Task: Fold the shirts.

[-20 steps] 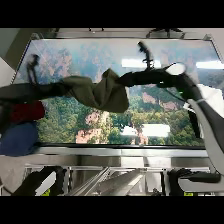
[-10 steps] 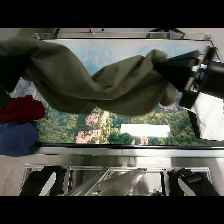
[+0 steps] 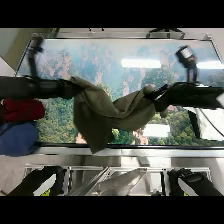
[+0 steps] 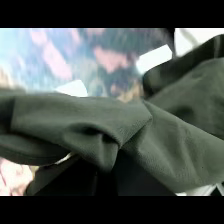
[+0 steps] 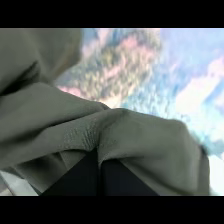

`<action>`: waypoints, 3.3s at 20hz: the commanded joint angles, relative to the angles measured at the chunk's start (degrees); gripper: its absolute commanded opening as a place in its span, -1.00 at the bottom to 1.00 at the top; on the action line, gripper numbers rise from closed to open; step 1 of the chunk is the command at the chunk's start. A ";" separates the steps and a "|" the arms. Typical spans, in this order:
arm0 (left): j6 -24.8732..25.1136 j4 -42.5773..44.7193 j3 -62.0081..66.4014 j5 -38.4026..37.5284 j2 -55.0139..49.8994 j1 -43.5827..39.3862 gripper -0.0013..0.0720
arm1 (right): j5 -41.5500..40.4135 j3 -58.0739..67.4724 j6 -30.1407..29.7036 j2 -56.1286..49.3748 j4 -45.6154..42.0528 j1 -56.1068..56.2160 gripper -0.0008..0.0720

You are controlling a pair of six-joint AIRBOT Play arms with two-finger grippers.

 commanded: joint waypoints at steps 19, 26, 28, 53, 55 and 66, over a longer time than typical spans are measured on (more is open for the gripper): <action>4.37 0.79 -26.14 2.27 -14.97 15.15 0.96 | 1.55 -20.59 3.96 -14.53 2.60 -16.59 0.30; 4.28 -5.22 -35.65 -14.29 -14.84 0.46 0.96 | -11.63 -35.28 -4.33 -13.99 18.34 -8.26 0.30; 4.26 -5.22 -33.53 -14.91 -17.81 -3.56 0.96 | -15.91 -35.28 -4.31 -14.10 18.67 -5.29 0.30; 0.59 -4.72 15.65 -1.51 14.43 11.63 -0.92 | 1.25 0.70 -12.17 15.72 36.37 -20.39 -0.89; 0.66 -4.68 26.29 -3.15 18.12 14.16 -0.92 | 1.33 10.10 -11.08 20.92 34.71 -26.34 -0.89; -1.27 -5.25 35.63 6.29 8.92 14.88 -0.92 | 11.91 13.62 -7.93 15.85 40.87 -28.94 -0.89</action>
